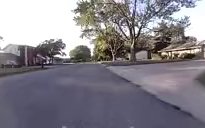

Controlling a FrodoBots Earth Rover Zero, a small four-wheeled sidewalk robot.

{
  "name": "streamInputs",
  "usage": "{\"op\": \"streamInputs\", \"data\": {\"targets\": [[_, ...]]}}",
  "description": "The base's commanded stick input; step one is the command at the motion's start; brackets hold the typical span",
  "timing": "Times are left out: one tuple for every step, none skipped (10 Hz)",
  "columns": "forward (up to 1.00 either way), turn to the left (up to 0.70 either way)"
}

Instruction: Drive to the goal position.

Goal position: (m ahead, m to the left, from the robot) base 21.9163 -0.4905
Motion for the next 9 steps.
{"op": "streamInputs", "data": {"targets": [[1.00,0.00],[1.00,0.00],[1.00,0.00],[1.00,0.00],[1.00,0.00],[1.00,0.00],[1.00,0.00],[1.00,0.00],[1.00,0.00]]}}
